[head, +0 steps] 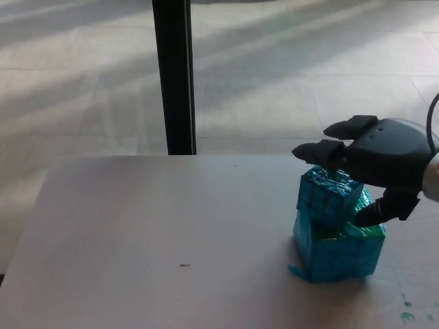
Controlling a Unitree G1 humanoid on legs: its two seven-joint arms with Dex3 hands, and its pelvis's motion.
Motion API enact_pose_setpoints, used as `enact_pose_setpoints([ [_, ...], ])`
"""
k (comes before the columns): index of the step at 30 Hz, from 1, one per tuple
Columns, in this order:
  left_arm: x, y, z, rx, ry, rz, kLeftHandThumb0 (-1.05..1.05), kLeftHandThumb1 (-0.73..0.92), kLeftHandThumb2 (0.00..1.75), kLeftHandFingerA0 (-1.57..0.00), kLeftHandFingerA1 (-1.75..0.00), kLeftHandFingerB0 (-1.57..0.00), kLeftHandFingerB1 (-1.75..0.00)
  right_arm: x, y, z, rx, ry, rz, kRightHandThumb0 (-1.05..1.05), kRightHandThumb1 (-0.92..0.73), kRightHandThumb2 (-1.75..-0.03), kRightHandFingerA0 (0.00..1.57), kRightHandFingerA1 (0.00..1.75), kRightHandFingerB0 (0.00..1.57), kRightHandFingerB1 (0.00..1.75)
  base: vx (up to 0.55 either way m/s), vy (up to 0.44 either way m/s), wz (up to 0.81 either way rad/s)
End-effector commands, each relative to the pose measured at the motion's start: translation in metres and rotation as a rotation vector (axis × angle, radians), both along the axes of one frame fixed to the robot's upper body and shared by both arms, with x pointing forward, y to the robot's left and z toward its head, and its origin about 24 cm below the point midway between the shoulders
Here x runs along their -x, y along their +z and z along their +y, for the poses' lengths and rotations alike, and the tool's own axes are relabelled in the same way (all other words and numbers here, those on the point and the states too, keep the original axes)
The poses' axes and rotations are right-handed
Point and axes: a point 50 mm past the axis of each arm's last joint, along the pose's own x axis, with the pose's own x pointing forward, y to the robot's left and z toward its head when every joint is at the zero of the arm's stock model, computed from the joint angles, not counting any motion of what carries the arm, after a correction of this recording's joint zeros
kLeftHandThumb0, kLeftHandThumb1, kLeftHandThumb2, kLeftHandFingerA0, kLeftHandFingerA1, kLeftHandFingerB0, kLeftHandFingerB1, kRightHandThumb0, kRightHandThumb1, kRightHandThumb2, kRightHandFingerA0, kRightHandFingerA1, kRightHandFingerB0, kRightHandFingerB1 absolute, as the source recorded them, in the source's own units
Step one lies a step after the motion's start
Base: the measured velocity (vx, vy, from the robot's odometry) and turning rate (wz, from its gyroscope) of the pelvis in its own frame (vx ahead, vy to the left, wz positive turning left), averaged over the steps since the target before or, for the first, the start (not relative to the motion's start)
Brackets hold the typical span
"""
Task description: The robot uses its right hand to pick up the small cube kept on the middle on the desk and place it on the bigger cube kept next to it
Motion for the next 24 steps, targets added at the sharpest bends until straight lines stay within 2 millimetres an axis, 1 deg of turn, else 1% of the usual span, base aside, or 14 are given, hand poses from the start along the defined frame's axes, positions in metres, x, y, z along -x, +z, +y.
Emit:
enact_pose_setpoints([
  [1, 0.002, 0.006, 0.006, 0.006, 0.028, -0.006, -0.67, 0.61, 0.59, -0.60, -0.77, -0.72, -0.71, 0.001, 0.008, -0.016, 0.223, -0.181, 0.137, -0.79, -0.51, -0.87, 0.00, 0.07, 0.00, 0.02, 0.00, 0.000, 0.00],
  [3, 0.002, 0.007, 0.006, -0.013, -0.015, 0.012, -0.69, 0.66, 0.60, -0.42, -0.68, -0.61, -0.62, 0.002, 0.010, -0.015, 0.237, -0.189, 0.143, -0.77, -0.50, -0.85, 0.00, 0.08, 0.00, 0.03, 0.00, 0.000, 0.00],
  [7, 0.003, 0.005, 0.005, -0.037, -0.028, 0.022, -0.69, 0.66, 0.60, -0.46, -0.67, -0.60, -0.61, 0.002, 0.013, -0.014, 0.253, -0.200, 0.163, -0.75, -0.48, -0.84, 0.00, 0.09, 0.00, 0.04, 0.00, 0.000, 0.00],
  [8, 0.003, 0.004, 0.005, -0.006, -0.010, 0.021, -0.68, 0.66, 0.60, -0.44, -0.60, -0.57, -0.52, 0.002, 0.017, -0.015, 0.251, -0.213, 0.163, -0.77, -0.49, -0.84, 0.00, 0.07, 0.00, 0.03, 0.00, 0.000, 0.00],
  [9, 0.004, 0.004, 0.005, -0.010, -0.007, 0.020, -0.70, 0.64, 0.59, -0.50, -0.68, -0.62, -0.61, 0.003, 0.020, -0.016, 0.244, -0.218, 0.160, -0.78, -0.50, -0.82, 0.00, 0.07, 0.00, 0.00, 0.00, 0.000, 0.00],
  [11, 0.004, 0.004, 0.004, -0.024, -0.027, 0.029, -0.71, 0.65, 0.59, -0.46, -0.66, -0.60, -0.60, 0.002, 0.024, -0.017, 0.239, -0.220, 0.157, -0.77, -0.49, -0.82, 0.00, 0.07, 0.00, 0.00, 0.00, 0.000, 0.00],
  [12, 0.005, 0.003, 0.004, -0.021, -0.007, 0.019, -0.70, 0.63, 0.59, -0.63, -0.87, -0.68, -0.71, 0.002, 0.027, -0.018, 0.230, -0.223, 0.151, -0.78, -0.50, -0.84, 0.00, 0.06, 0.00, 0.00, 0.00, 0.000, 0.00],
  [15, 0.005, 0.002, 0.004, -0.008, 0.008, 0.018, -0.67, 0.65, 0.60, -0.51, -0.68, -0.62, -0.55, 0.002, 0.044, -0.023, 0.170, -0.234, 0.131, -0.80, -0.51, -0.87, 0.00, 0.04, 0.00, 0.00, 0.00, 0.000, 0.00],
  [16, 0.005, 0.002, 0.004, -0.023, -0.011, 0.032, -0.67, 0.54, 0.99, -0.47, -0.68, -0.56, -0.63, 0.003, 0.050, -0.026, 0.150, -0.237, 0.126, -0.82, -0.52, -0.88, 0.00, 0.05, 0.00, 0.00, 0.00, 0.000, 0.00],
  [17, 0.007, 0.001, 0.003, -0.008, 0.008, 0.026, -0.68, 0.64, 0.60, -0.48, -0.66, -0.60, -0.55, 0.003, 0.060, -0.028, 0.137, -0.254, 0.109, -0.84, -0.53, -0.86, 0.00, 0.04, 0.00, 0.00, 0.00, 0.000, 0.00],
  [19, 0.009, 0.000, 0.003, -0.024, -0.007, 0.037, -0.69, 0.65, 0.60, -0.45, -0.62, -0.56, -0.50, 0.005, 0.072, -0.033, 0.079, -0.264, 0.111, -0.83, -0.50, -0.86, 0.00, 0.05, 0.00, 0.00, 0.00, 0.000, 0.00],
  [22, 0.010, 0.000, 0.003, -0.055, -0.051, 0.058, -0.69, 0.68, 0.61, -0.48, -0.63, -0.58, -0.53, 0.008, 0.084, -0.042, -0.001, -0.281, 0.112, -0.81, -0.49, -0.86, 0.00, 0.04, 0.00, 0.03, 0.00, 0.000, 0.00],
  [23, 0.011, -0.001, 0.003, -0.039, -0.015, 0.047, -0.72, 0.47, 0.86, -0.74, -0.96, -0.70, -0.77, 0.009, 0.087, -0.045, -0.023, -0.293, 0.116, -0.82, -0.46, -0.56, 0.00, 0.00, 0.00, 0.15, 0.00, 0.000, 0.00],
  [24, 0.012, -0.001, 0.003, -0.023, -0.008, 0.031, -0.71, 0.64, 0.61, -0.70, -0.87, -0.77, -0.77, 0.012, 0.097, -0.055, -0.071, -0.319, 0.121, -0.82, -0.36, -0.75, 0.00, 0.00, 0.00, 0.09, 0.00, 0.000, 0.00],
])
